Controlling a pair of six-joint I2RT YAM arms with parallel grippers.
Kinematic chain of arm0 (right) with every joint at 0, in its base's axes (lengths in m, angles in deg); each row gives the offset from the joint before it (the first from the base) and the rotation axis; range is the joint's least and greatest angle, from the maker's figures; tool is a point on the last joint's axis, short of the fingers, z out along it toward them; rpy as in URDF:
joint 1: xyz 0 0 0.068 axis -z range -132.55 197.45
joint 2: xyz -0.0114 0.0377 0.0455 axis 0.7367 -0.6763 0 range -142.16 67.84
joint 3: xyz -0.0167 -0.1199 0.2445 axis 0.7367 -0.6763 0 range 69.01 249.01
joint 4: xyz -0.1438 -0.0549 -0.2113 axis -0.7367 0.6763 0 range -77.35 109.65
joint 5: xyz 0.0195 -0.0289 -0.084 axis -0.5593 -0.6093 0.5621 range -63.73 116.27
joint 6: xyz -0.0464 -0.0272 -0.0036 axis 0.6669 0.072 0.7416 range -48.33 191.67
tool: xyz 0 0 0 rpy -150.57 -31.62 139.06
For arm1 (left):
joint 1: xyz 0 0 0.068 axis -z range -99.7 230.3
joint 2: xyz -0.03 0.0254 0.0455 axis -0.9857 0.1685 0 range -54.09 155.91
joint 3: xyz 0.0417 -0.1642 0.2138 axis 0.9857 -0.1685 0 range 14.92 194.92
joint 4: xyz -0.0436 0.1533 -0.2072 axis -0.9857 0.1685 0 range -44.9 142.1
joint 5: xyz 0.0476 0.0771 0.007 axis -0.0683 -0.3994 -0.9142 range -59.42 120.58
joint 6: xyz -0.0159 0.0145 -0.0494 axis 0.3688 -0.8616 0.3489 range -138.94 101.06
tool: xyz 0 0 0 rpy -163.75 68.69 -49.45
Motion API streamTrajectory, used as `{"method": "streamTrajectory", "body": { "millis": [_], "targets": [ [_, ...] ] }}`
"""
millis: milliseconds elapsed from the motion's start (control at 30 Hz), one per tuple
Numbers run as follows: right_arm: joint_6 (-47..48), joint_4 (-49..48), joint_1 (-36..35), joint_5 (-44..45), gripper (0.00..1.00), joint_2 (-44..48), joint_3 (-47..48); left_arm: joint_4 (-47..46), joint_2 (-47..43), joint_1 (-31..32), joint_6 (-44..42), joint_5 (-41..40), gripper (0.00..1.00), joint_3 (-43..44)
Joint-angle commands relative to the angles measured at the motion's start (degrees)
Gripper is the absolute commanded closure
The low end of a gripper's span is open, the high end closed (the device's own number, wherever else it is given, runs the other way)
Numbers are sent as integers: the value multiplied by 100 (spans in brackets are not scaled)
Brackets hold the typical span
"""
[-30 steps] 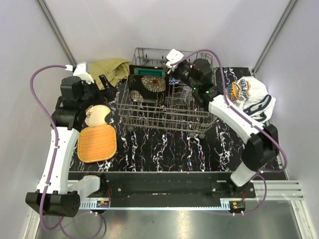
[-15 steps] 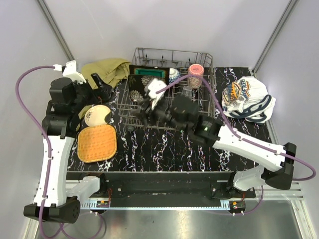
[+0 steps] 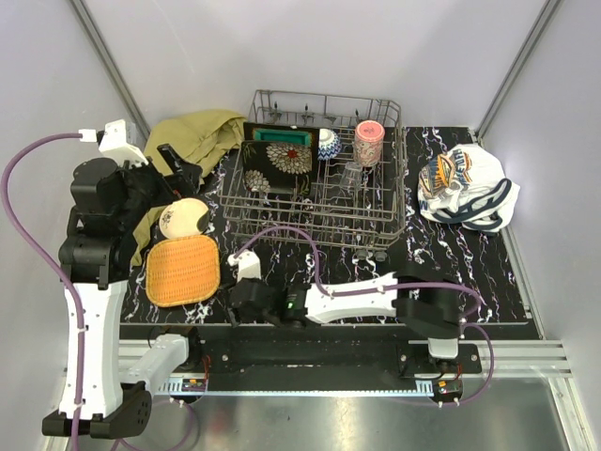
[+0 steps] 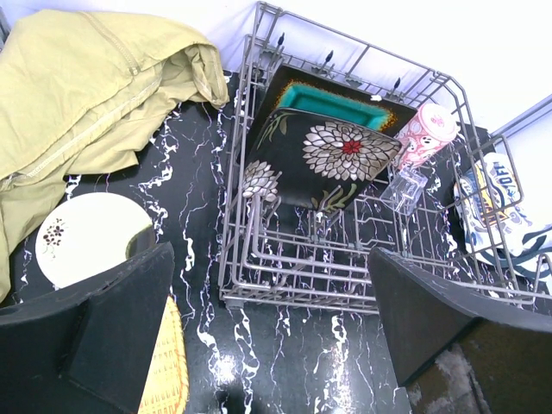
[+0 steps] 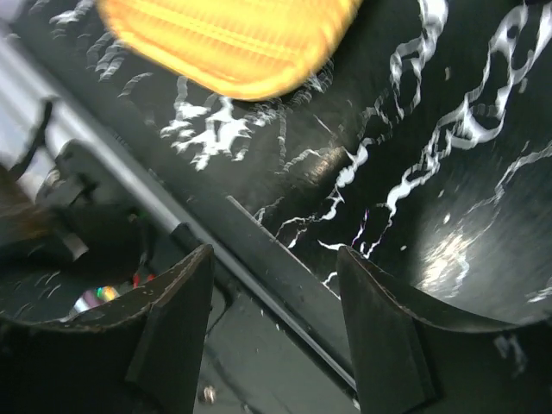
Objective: Load the mixed dishes into the dish rack
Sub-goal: Grab a plate with the right arm
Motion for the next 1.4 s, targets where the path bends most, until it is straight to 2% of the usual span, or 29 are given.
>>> {"method": "streamTrajectory", "body": {
  "millis": [0, 233, 500, 800, 1067, 1367],
  "targets": [
    [-1329, -783, -44, 890, 34, -300, 160, -83, -90, -20, -48, 22, 1, 65],
    [-1997, -2030, -44, 1030, 31, -749, -138, -162, -107, -28, 5, 137, 1, 12],
    [-2656, -2181, -26, 1355, 30, -1522, 204, -233, -204, -28, 119, 216, 1, -50],
    [-3570, -2892, 281, 1303, 31, -2032, 126, -233, -222, -11, 145, 277, 1, -41],
    [-3984, -2603, 545, 1084, 33, -2305, 363, -250, -213, -11, 145, 277, 1, -58],
    [-3387, -2261, 756, 231, 36, -2744, 1030, -250, -204, -19, 110, 269, 1, -76]
  ]
}}
